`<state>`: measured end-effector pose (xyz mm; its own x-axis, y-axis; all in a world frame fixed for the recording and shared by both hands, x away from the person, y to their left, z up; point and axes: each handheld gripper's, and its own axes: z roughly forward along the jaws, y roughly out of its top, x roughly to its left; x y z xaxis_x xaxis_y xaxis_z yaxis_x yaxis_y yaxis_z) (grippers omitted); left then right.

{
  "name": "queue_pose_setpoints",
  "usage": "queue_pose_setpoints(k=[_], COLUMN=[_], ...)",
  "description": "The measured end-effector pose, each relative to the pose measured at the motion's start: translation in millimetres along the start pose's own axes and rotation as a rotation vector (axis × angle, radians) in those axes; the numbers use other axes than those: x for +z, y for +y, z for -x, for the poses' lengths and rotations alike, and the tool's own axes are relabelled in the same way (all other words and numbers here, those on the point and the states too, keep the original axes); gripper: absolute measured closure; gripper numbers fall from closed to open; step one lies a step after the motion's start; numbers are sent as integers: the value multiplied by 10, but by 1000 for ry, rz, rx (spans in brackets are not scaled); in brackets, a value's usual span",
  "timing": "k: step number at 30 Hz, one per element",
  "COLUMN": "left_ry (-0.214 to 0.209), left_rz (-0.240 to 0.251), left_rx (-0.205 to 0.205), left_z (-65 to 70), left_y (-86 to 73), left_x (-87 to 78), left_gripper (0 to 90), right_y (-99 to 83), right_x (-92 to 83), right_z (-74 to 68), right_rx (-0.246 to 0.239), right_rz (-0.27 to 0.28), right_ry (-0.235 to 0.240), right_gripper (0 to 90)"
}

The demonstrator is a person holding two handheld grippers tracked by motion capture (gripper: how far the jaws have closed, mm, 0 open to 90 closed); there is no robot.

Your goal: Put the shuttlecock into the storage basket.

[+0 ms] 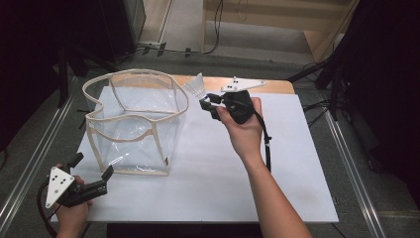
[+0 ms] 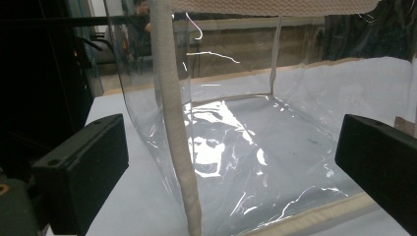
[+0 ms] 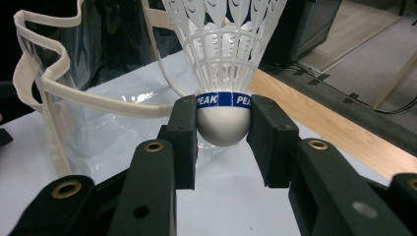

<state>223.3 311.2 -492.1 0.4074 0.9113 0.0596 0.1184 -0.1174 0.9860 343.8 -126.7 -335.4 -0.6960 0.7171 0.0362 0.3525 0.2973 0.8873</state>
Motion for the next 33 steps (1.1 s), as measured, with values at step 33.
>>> queue_pose_setpoints(k=[33], left_ry=[-2], left_rz=[-1], left_rx=[-1], left_z=[-3], left_y=[0], left_x=[2], left_gripper=[3], right_y=[137], right_x=[227], right_z=[-175], right_rx=[-12], right_rz=[4], right_ry=[48], right_gripper=[628])
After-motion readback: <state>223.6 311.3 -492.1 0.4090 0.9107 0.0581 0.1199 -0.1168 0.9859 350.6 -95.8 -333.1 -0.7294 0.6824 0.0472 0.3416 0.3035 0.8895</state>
